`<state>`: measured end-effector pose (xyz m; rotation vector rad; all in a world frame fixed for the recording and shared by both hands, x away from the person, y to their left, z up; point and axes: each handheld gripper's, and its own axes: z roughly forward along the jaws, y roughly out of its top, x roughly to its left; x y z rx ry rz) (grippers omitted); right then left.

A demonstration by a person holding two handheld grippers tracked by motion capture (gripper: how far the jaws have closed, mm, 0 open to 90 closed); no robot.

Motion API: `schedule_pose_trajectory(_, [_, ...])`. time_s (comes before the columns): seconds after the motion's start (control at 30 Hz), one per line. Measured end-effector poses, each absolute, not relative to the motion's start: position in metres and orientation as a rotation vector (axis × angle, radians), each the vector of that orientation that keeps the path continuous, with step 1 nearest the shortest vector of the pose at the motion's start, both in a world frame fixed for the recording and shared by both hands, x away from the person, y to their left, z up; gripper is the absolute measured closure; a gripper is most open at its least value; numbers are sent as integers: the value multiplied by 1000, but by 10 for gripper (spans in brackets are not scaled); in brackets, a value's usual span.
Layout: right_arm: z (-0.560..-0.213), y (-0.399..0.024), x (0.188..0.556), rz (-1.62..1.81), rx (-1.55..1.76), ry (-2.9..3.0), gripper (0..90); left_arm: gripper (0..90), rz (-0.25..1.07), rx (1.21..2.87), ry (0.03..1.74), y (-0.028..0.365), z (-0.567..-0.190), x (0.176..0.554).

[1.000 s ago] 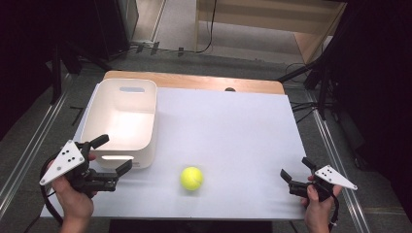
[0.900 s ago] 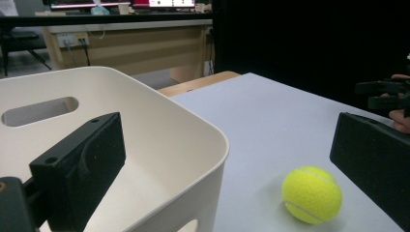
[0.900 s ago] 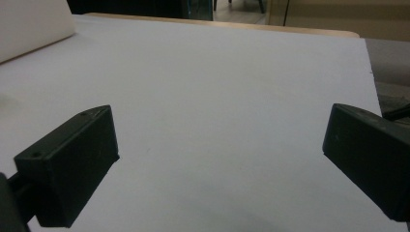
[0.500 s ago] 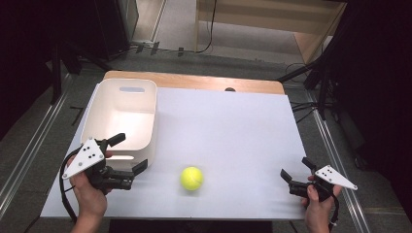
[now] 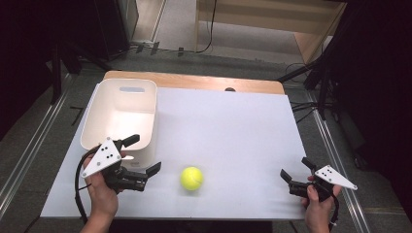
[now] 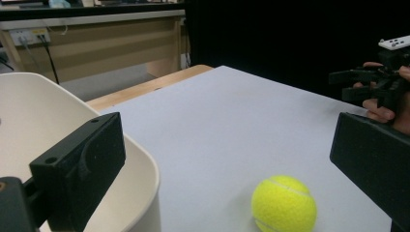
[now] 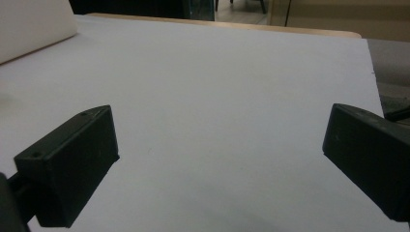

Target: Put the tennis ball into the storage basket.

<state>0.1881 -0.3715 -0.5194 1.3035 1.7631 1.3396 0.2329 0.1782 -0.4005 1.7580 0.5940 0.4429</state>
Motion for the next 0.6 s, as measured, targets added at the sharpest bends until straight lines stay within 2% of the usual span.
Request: schedule_pose_trajectory(0.6, [-519, -371, 188, 1333, 1296, 1772, 0, 0, 401, 1834, 527, 145, -410, 235])
